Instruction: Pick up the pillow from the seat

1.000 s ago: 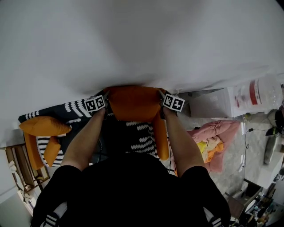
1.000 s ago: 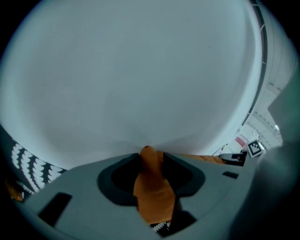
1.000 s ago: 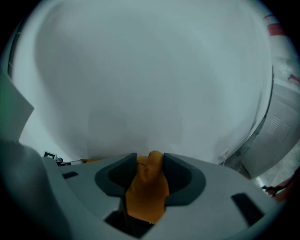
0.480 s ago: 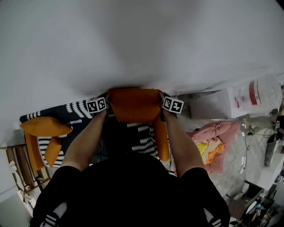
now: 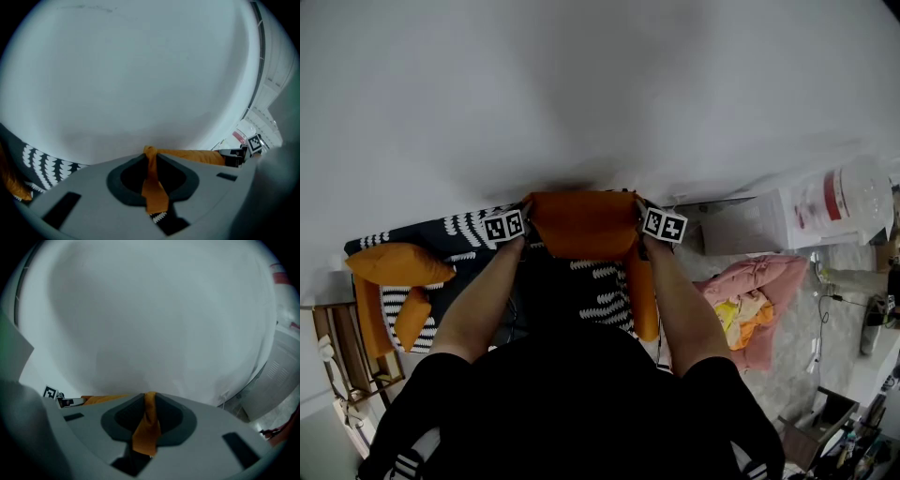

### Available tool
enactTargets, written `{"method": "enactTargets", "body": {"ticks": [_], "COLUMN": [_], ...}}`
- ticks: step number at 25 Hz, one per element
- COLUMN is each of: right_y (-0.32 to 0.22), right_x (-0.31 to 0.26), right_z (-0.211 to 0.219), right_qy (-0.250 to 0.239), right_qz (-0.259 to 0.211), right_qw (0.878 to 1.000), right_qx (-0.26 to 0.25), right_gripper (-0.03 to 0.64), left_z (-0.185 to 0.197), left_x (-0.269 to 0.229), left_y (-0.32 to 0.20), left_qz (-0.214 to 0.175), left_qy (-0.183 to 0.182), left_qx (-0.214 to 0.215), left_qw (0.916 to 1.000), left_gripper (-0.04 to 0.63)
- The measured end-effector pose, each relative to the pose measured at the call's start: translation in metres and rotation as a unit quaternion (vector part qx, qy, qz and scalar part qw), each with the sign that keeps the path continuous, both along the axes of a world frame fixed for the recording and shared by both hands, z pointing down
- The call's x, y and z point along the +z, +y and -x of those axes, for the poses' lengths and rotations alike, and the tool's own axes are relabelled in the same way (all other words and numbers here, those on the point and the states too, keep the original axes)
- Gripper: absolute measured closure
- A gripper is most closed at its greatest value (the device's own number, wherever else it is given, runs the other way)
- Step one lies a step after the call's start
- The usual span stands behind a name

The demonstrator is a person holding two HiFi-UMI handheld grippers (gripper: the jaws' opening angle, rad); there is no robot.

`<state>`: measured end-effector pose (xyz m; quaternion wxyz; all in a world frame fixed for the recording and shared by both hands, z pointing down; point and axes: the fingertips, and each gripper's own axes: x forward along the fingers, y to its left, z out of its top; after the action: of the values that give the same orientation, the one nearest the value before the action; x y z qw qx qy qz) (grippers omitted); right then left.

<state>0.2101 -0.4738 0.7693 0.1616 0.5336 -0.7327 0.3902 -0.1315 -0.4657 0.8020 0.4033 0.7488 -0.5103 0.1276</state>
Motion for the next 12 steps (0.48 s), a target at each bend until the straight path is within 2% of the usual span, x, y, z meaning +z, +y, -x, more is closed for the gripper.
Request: {"method": "enactTargets", "body": {"ticks": [12], "right_y": [0.032], "right_x": [-0.039], "right_z": [0.015], "right_qy": [-0.025], "right_qz": [-0.026], "right_qw": [0.999], "right_qx": [-0.015], "right_gripper": [0.56], "left_z": [0.014], "left_x": [-0.046], "left_y": [0.035], "left_qz": [-0.033], "left_qy": [0.004], "left_qx": [-0.003], "left_qw": [0.9994], "left_gripper": [0.543]}}
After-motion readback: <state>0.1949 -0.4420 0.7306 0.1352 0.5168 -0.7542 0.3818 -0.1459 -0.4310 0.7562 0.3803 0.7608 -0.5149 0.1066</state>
